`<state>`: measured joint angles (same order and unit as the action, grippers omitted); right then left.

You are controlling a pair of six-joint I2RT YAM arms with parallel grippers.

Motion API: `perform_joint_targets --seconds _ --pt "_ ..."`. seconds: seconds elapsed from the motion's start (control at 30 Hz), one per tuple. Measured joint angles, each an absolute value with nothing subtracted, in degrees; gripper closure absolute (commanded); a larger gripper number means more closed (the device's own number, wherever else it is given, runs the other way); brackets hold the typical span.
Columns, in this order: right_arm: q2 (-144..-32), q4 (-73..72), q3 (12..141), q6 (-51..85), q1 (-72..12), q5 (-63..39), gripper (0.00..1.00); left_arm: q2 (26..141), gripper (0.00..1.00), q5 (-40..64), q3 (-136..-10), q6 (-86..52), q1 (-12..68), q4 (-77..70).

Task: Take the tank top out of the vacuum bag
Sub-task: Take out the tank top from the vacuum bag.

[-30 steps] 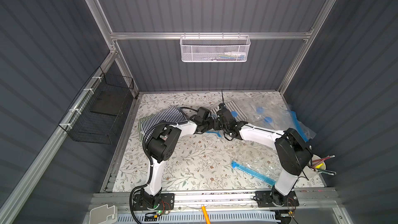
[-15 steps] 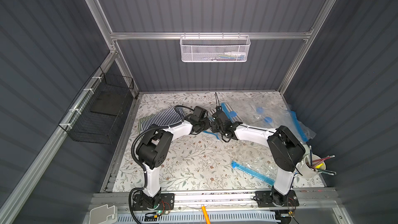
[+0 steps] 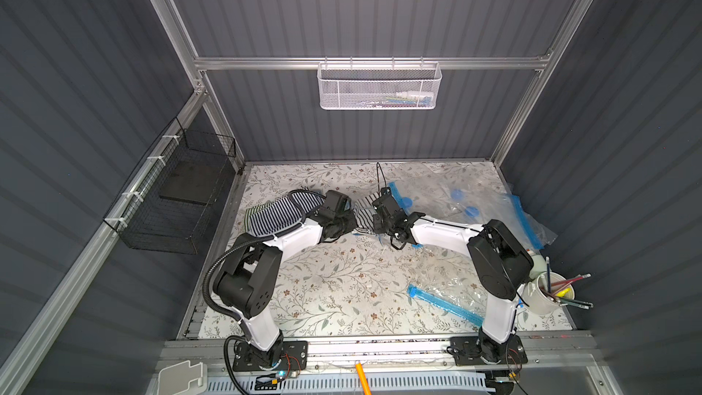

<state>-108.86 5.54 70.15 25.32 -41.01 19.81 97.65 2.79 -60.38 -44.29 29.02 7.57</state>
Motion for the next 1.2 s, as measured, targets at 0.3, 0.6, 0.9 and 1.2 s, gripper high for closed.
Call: perform_joint_targets --seconds 0.3,0.6,0.9,1.2 --pt "-110.9 10.4 73.2 26.8 -40.5 23.7 1.00 92.4 1.00 2.8 -58.9 -42.1 22.4 10.3" --pt "-112.9 15.7 74.8 30.0 -37.6 26.3 1.00 91.9 1.00 5.7 -61.0 -38.2 21.5 13.3" --pt "-112.5 19.4 75.1 30.6 -34.2 26.4 1.00 91.9 1.00 9.3 -64.9 -35.5 20.4 15.0" --pt "-111.5 21.3 74.5 30.5 -30.3 27.2 1.00 92.0 1.00 11.1 -67.5 -33.7 18.3 16.5"
